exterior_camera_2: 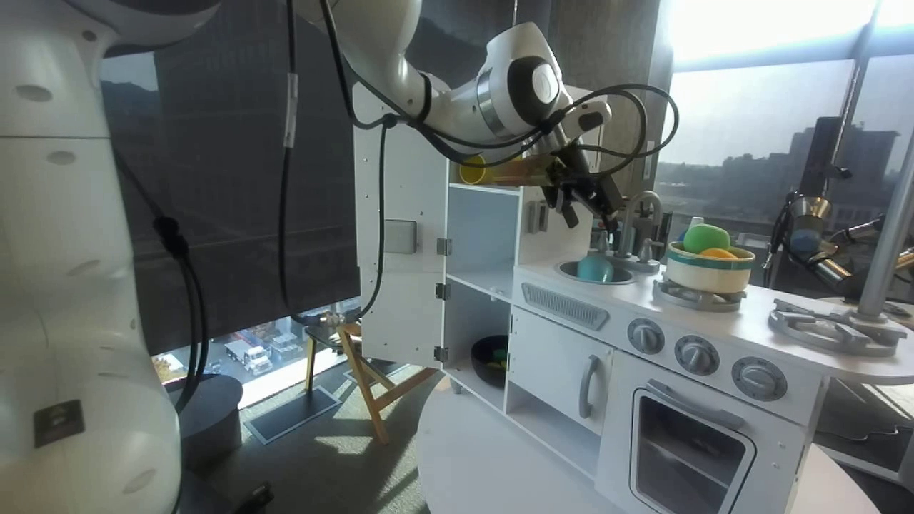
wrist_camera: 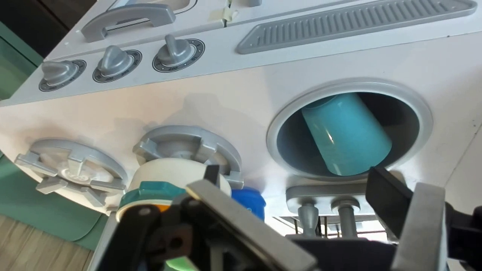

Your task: Put the cups in the cabinet

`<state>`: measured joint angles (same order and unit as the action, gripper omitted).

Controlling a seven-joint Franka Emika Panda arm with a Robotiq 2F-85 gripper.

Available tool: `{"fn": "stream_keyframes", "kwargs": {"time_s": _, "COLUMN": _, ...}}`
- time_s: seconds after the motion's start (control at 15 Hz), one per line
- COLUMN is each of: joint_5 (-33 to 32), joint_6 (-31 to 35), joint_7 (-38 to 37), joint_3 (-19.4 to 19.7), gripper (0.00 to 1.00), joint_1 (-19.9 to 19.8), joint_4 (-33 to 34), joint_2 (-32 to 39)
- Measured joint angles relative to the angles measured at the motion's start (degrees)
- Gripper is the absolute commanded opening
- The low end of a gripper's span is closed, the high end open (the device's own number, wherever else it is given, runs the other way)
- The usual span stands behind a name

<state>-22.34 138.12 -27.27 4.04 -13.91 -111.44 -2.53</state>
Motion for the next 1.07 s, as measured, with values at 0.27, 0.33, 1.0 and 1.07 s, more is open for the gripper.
{"fn": "stream_keyframes", "kwargs": {"time_s": 0.27, "joint_5": 0.5, "joint_6": -0.7, "joint_7": 9.3, "joint_3": 0.8, "gripper": 1.0, "joint_1": 0.9, "joint_4": 2.3, "joint_2": 3.0}}
{"fn": "stream_keyframes", "kwargs": {"time_s": 0.33, "joint_5": 1.2, "joint_6": -1.0, "joint_7": 12.0, "joint_3": 1.0, "gripper": 1.0, "joint_1": 1.1, "joint_4": 3.2, "joint_2": 4.1}}
{"fn": "stream_keyframes", "kwargs": {"time_s": 1.0, "joint_5": 10.9, "joint_6": -6.5, "joint_7": 34.1, "joint_3": 1.0, "gripper": 1.0, "joint_1": 2.9, "joint_4": 16.3, "joint_2": 16.2}}
{"fn": "stream_keyframes", "kwargs": {"time_s": 1.07, "joint_5": 11.4, "joint_6": -7.3, "joint_7": 34.8, "joint_3": 1.0, "gripper": 1.0, "joint_1": 2.9, "joint_4": 18.2, "joint_2": 17.7}}
